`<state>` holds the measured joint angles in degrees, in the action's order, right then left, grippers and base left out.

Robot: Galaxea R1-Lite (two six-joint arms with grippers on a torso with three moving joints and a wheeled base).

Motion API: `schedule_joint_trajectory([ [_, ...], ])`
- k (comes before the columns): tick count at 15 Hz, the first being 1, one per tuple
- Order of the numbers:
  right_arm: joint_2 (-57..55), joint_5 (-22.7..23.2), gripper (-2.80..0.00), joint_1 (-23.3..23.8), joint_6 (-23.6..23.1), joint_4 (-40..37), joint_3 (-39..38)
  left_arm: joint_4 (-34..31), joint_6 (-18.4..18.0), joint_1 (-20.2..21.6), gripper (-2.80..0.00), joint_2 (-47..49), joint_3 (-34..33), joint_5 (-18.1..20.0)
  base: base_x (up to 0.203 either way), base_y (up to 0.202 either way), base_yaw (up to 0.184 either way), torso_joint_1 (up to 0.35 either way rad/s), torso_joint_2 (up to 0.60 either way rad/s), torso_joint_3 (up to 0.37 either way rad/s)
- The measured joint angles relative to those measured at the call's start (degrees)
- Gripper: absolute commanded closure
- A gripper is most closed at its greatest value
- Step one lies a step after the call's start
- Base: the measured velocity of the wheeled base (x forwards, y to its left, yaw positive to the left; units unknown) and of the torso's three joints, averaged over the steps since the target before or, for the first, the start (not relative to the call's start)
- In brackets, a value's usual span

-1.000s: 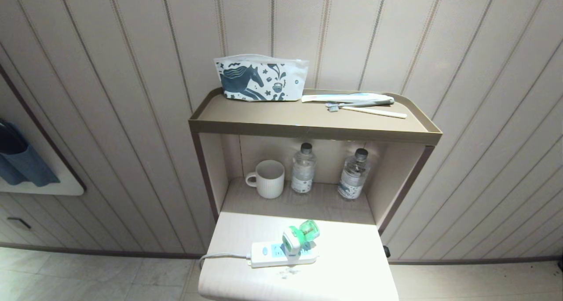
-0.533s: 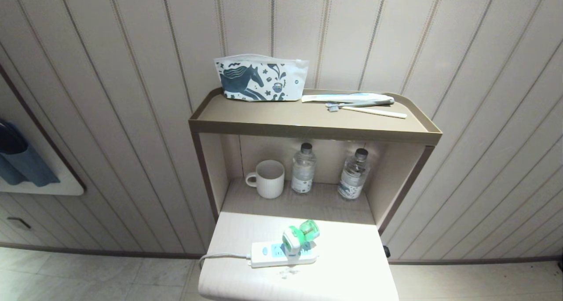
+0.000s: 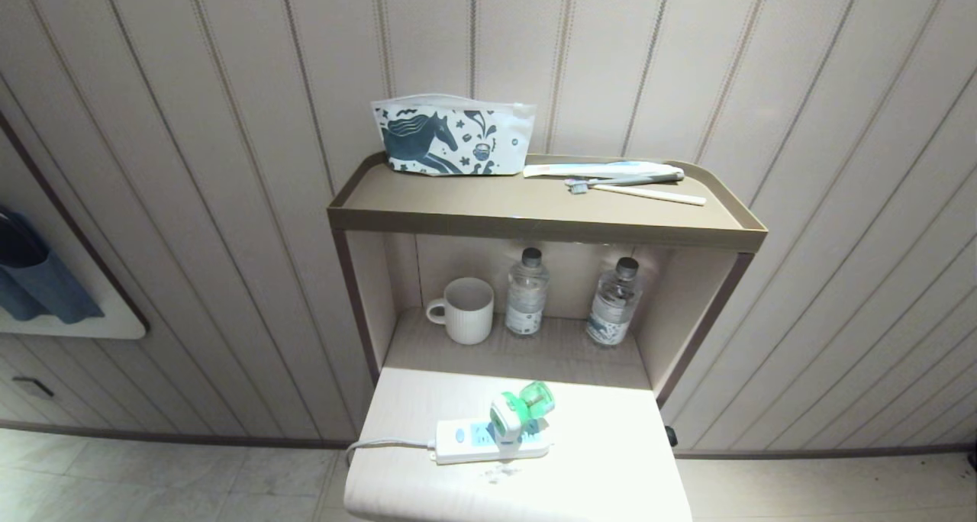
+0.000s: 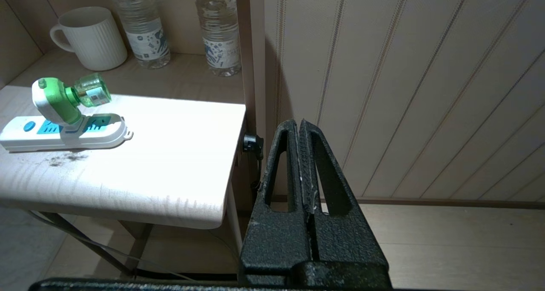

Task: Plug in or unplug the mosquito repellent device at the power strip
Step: Hold the socket with your left hand and unplug it with your right hand

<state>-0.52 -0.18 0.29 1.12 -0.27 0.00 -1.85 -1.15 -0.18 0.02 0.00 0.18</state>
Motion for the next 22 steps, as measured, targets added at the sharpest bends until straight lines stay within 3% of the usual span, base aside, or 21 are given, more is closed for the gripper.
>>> schedule_joint_trajectory([
  [22, 0.0, -0.01, 0.0, 0.0, 0.0, 0.02, 0.0, 0.01, 0.02, 0.0, 0.0, 0.0, 0.0, -0.02, 0.0, 0.0, 0.0, 0.0, 0.0, 0.0],
])
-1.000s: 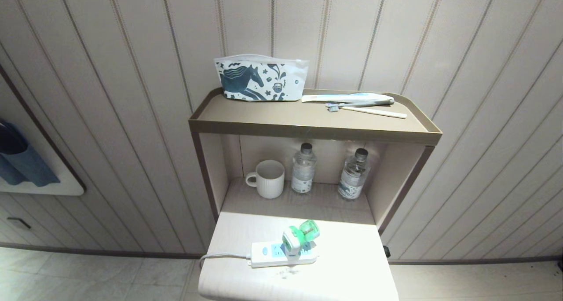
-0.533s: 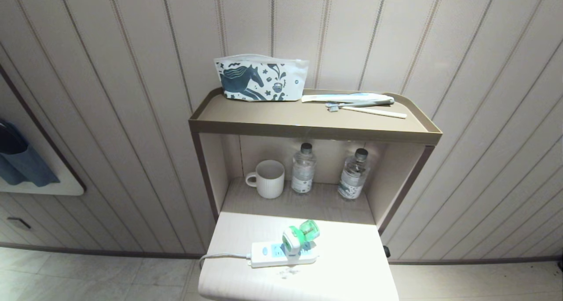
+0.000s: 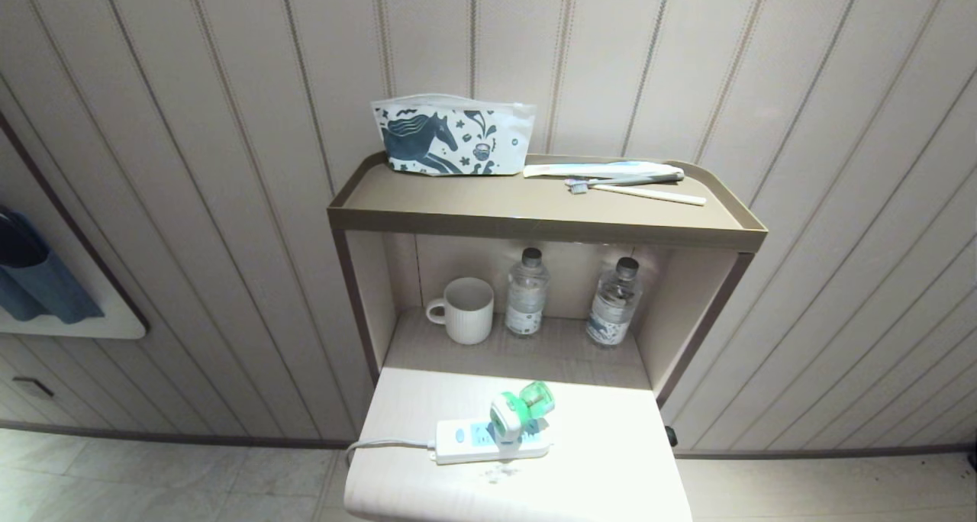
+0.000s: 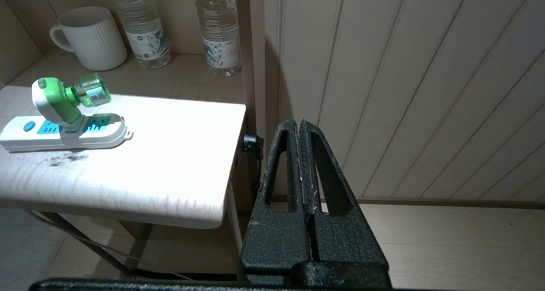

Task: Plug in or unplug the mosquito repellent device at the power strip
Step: Hold the socket with your left hand and unplug it with your right hand

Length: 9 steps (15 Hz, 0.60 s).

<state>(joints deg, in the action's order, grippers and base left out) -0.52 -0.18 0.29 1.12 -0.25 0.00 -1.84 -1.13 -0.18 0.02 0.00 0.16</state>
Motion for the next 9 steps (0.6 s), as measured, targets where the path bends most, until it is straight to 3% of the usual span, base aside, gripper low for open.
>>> schedule_joint_trajectory([
  [9, 0.0, 0.0, 0.0, 0.0, 0.02, 0.0, 0.0, 0.0, -0.01, 0.0, 0.0, 0.0, 0.0, 0.02, 0.0, 0.0, 0.0, 0.0, 0.0, 0.0],
])
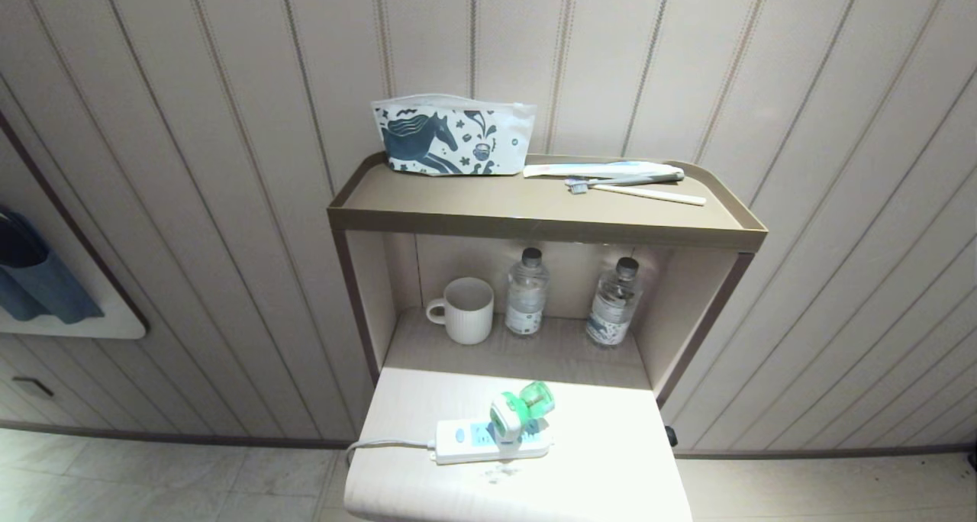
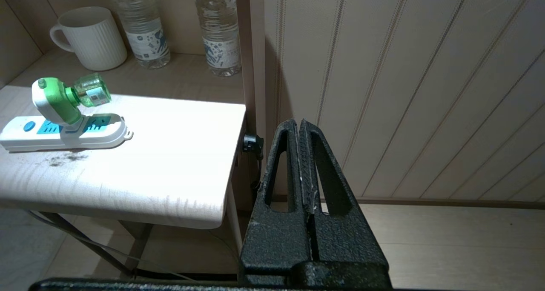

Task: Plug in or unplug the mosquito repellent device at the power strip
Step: Hold the socket with your left hand and unplug it with your right hand

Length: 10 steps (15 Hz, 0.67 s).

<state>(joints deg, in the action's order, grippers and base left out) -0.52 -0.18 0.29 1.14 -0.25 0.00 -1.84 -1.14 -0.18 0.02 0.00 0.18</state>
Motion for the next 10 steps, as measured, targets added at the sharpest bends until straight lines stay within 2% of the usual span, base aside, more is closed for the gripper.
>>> schedule_joint_trajectory([
  [10, 0.0, 0.0, 0.0, 0.0, -0.02, -0.02, 0.0, 0.0, -0.05, 0.0, 0.0, 0.0, 0.0, 0.0, 0.0, 0.0, 0.0, 0.0, 0.0, 0.0],
])
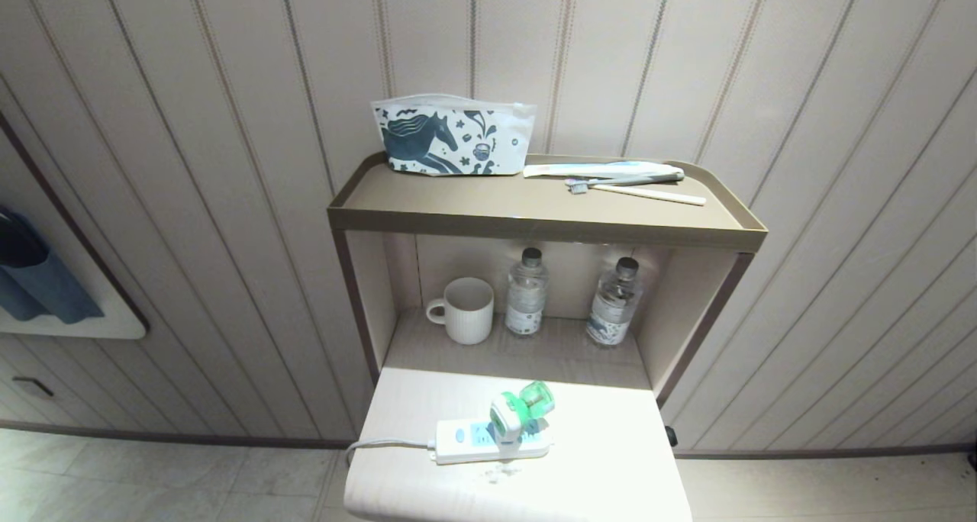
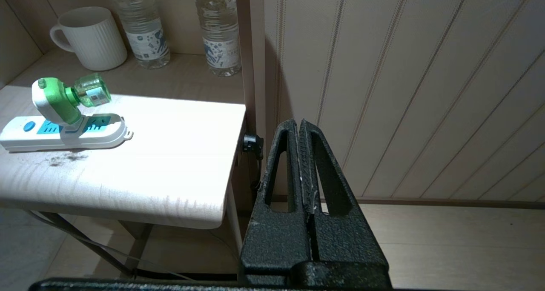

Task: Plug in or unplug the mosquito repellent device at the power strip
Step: Hold the socket with your left hand and unplug it with your right hand

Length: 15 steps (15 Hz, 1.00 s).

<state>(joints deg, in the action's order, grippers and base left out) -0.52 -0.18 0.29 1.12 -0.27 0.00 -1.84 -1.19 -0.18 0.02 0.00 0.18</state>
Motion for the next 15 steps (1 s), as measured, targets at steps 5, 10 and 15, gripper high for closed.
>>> schedule_joint_trajectory([
  [5, 0.17, 0.16, 0.0, 0.0, -0.11, 0.02, 0.02, 0.0, -0.02, 0.0, 0.0, 0.0, 0.0, 0.0, 0.0, 0.0, 0.0, 0.0, 0.0, 0.0],
  [10, 0.26, 0.34, 0.0, 0.0, -0.83, -0.5, 0.55, 0.0, -0.02, 0.0, 0.0, 0.0, 0.0, 0.0, 0.0, 0.0, 0.0, 0.0, 0.0, 0.0],
  [15, -5.6, 3.08, 0.0, -0.28, -0.9, -9.16, 21.04, 0.0, -0.03, 0.0, 0.0, 0.0, 0.0, -0.01, 0.0, 0.0, 0.0, 0.0, 0.0, 0.0],
])
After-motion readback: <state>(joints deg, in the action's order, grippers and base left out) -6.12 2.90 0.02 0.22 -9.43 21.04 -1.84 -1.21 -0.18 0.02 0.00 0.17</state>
